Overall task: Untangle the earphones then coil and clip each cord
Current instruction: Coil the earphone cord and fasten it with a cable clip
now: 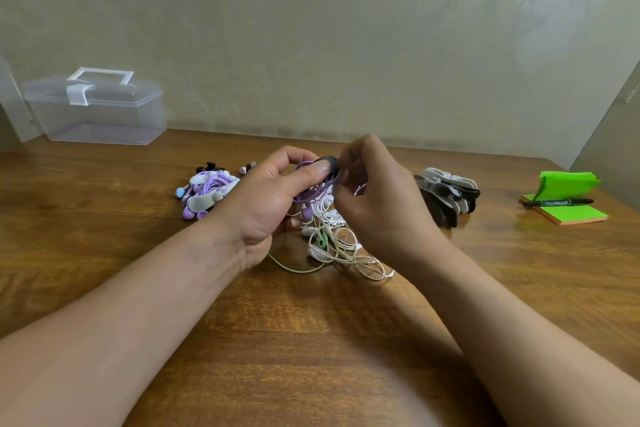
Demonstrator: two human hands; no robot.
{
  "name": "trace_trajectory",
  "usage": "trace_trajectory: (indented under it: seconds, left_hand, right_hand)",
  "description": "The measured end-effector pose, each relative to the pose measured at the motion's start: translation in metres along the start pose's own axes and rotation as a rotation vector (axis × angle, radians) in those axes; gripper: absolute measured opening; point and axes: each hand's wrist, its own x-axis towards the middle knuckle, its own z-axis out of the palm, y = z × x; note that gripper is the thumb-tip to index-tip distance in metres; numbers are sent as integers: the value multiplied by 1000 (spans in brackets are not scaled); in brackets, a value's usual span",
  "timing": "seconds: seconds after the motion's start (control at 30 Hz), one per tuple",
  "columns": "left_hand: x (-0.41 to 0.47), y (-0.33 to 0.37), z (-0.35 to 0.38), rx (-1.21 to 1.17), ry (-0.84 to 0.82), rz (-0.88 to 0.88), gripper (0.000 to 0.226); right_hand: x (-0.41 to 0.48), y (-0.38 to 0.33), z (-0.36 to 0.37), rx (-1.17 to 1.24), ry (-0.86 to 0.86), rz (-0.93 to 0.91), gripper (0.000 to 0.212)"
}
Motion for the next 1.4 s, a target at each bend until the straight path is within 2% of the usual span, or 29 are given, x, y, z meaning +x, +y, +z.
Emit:
trace_trajectory:
  seconds: [0.13,0.27,0.4,0.5,0.57,0.63,0.7,0.77,0.8,0.87,0.93,1.03,1.1,1.23,1.4]
  left_hand:
    - [-2,2,0,-8,1,-18,7]
    - [-2,5,-2,-46,-23,-66,11]
    - [-4,5,-2,-35,-44,-109,18]
    - [-4,3,-3,-21,-47,-147,21]
    - [-3,3,-5,-37,-58,-175,24]
    - [-1,3,-7,-76,-68,-218,29]
    - [0,3,-9,-150,-110,-279,38]
    - [2,4,-11,-255,-178,-334,39]
    - [2,5,-12,-299,-207,-358,37]
    - [2,7,-13,-343,-244,-402,34]
    - [1,7,-13,-350,-260,-436,34]
    - [0,7,-13,-340,-299,-474,34]
    - [0,6,-13,-330,-312,-486,31]
    - [1,5,-15,-279,-306,-500,30]
    - [2,8,-20,-176,-347,-494,32]
  right_hand:
    - [-3,-3,0,320,-48,168,24]
    - [-1,2,-3,369,-59,159,19]
    - [2,12,-1,258,-34,116,19]
    - [2,15,-2,-30,59,-52,19]
    - [3,16,-5,-45,48,-85,15]
    - [5,17,-8,154,-37,2,12]
    - [7,17,-10,472,-121,117,13]
    - [8,19,-13,636,-169,152,20]
    - [8,20,-13,631,-170,138,24]
    - [6,20,-11,446,-106,49,29]
    - [3,15,-6,254,-10,-47,26]
    - [6,12,-3,187,86,-140,15]
    - [9,17,-8,92,91,-200,11]
    - [10,22,-21,46,-47,-210,5]
    - [15,22,-36,374,-369,-52,9]
